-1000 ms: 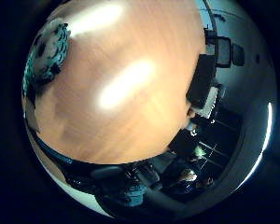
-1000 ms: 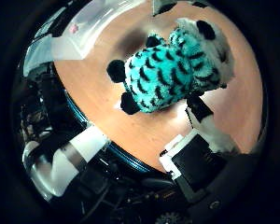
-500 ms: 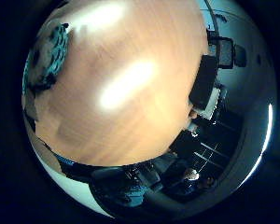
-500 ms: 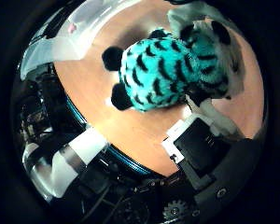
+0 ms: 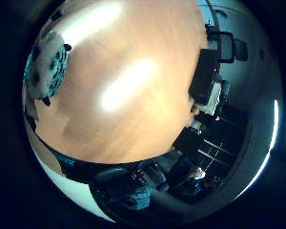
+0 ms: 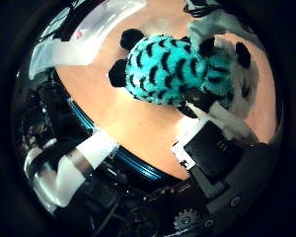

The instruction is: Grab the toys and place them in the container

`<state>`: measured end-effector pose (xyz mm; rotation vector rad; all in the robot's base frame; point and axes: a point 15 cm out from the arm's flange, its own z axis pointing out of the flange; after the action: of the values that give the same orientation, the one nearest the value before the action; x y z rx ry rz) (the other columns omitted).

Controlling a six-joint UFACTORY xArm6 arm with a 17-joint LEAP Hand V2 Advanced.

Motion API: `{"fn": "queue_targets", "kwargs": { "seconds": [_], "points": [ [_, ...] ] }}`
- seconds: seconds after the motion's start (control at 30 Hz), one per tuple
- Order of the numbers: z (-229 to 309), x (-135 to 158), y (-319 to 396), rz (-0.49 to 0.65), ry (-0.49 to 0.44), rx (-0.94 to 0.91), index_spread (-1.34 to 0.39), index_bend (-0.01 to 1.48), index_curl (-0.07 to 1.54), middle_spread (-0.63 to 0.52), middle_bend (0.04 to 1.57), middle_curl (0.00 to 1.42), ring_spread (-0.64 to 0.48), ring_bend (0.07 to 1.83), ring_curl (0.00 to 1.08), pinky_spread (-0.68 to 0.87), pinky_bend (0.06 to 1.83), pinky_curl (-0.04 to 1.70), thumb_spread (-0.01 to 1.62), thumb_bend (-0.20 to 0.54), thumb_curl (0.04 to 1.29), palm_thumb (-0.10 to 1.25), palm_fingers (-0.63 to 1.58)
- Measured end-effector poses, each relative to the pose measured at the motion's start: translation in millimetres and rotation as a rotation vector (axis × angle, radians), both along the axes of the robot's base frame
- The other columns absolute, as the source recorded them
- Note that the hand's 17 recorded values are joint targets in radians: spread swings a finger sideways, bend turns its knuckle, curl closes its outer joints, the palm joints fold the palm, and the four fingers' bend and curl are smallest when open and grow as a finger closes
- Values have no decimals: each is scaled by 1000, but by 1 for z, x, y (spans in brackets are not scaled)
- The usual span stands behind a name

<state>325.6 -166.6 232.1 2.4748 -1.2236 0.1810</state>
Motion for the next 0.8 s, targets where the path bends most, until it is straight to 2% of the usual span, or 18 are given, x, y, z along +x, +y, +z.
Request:
{"fn": "queue_targets", "kwargs": {
  "seconds": [0.2, 0.4, 0.57, 0.6, 0.63, 0.67, 0.7, 0.8],
  "points": [
    [45, -11, -11, -18, -37, -25, -474, 1121, 534, -437, 420, 405, -64, 169, 90, 328, 187, 161, 934, -19, 414, 1063, 498],
    [93, -23, -3, -41, -19, 1, -465, 1124, 526, -451, 417, 414, -64, 165, 83, 346, 192, 172, 934, -18, 408, 1064, 512],
    [146, -16, 18, -23, -108, 49, -464, 1059, 503, -467, 414, 420, -105, 216, 97, 357, 221, 178, 943, -18, 410, 1062, 608],
    [156, -14, 22, -21, -125, 60, -467, 950, 469, -499, 457, 436, -203, 328, 119, 278, 249, 170, 950, -17, 410, 1062, 761],
    [165, -12, 27, -19, -144, 76, -477, 780, 424, -520, 495, 459, -326, 503, 173, 115, 360, 182, 956, -19, 410, 1057, 964],
    [176, -10, 35, -17, -163, 100, -483, 673, 401, -523, 527, 485, -389, 567, 203, -39, 458, 198, 960, -18, 411, 1055, 1036],
    [184, -8, 43, -13, -177, 125, -492, 553, 383, -518, 563, 517, -423, 678, 261, -231, 616, 245, 966, -16, 413, 1057, 1137],
    [210, -5, 69, 6, -207, 187, -499, 422, 375, -491, 648, 589, -427, 836, 356, -491, 877, 333, 979, -16, 417, 1059, 1164]
  ]
}}
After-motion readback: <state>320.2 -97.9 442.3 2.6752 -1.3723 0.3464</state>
